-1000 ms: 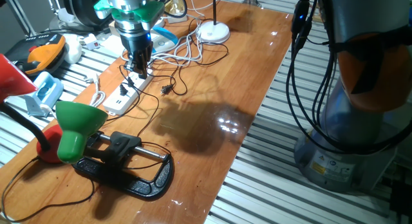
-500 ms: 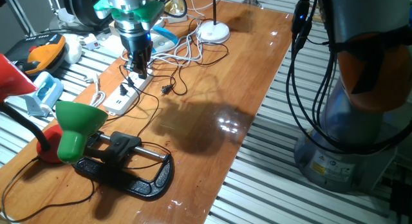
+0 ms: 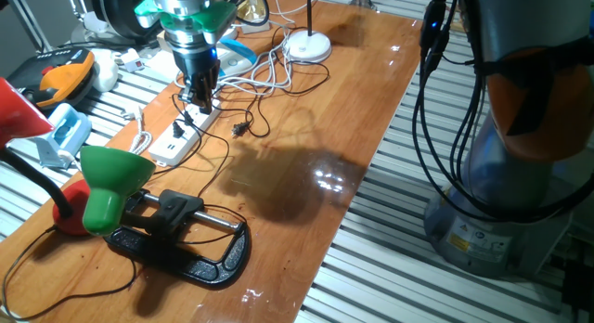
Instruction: Plug in the power cord of the desk lamp, turn on the socket, and light up the desk lamp
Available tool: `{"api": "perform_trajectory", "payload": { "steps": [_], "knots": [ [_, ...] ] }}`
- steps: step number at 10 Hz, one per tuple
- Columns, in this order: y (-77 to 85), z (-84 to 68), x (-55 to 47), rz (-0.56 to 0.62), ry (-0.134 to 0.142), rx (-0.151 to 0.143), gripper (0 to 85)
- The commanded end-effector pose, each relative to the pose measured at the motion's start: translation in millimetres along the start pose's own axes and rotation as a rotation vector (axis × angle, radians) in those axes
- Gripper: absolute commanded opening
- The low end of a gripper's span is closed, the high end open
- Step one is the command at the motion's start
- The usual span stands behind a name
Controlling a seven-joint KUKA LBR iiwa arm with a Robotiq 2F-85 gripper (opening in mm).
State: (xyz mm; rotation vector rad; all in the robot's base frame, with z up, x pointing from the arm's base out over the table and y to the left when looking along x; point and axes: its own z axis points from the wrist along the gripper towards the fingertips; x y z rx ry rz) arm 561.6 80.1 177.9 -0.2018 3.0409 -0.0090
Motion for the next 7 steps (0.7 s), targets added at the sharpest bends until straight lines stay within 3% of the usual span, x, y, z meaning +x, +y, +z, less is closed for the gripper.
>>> {"api": "perform_trajectory", "payload": {
  "steps": [1, 7],
  "knots": [
    [0.0, 0.1, -0.1, 0.000, -0.001, 0.002, 0.0],
    [1.5, -0.4, -0.8, 0.001, -0.001, 0.005, 0.0]
  ]
}}
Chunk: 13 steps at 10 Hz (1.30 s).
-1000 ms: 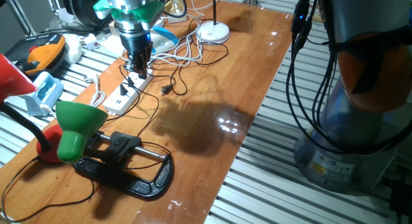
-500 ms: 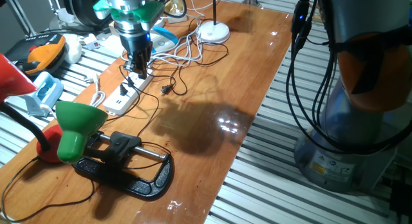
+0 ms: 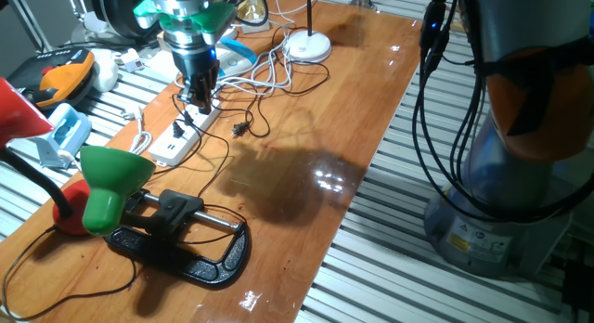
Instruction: Plug in the power cord of the desk lamp, turn on the socket, and light up the desk lamp
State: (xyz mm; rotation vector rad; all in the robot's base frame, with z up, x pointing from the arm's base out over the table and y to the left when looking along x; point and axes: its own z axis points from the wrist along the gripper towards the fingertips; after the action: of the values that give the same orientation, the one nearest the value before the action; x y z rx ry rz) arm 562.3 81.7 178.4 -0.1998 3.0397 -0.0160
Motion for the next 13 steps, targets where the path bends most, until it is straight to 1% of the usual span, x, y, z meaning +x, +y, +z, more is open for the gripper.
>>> {"api": "perform_trajectory", "payload": {
  "steps": [1, 5, 6, 7, 8, 9, 10, 11, 13],
  "knots": [
    [0.0, 0.0, 0.1, 0.000, 0.000, 0.000, 0.0],
    [1.1, -0.3, -0.6, 0.005, 0.000, -0.001, 0.0],
    [1.7, -0.4, -0.9, 0.020, 0.001, -0.015, 0.0],
    [1.6, -0.6, -1.0, 0.045, 0.005, -0.042, 0.0],
    [1.7, -1.4, -0.8, 0.094, 0.011, -0.055, 0.0],
    [-0.6, -2.3, -0.7, 0.155, 0.021, -0.096, 0.0],
    [-2.1, -3.6, -0.9, 0.146, 0.014, -0.062, 0.0],
    [-1.7, -5.3, -1.5, 0.141, 0.008, -0.049, 0.0],
    [-1.9, -7.1, -2.4, 0.130, 0.008, -0.026, 0.0]
  ]
}}
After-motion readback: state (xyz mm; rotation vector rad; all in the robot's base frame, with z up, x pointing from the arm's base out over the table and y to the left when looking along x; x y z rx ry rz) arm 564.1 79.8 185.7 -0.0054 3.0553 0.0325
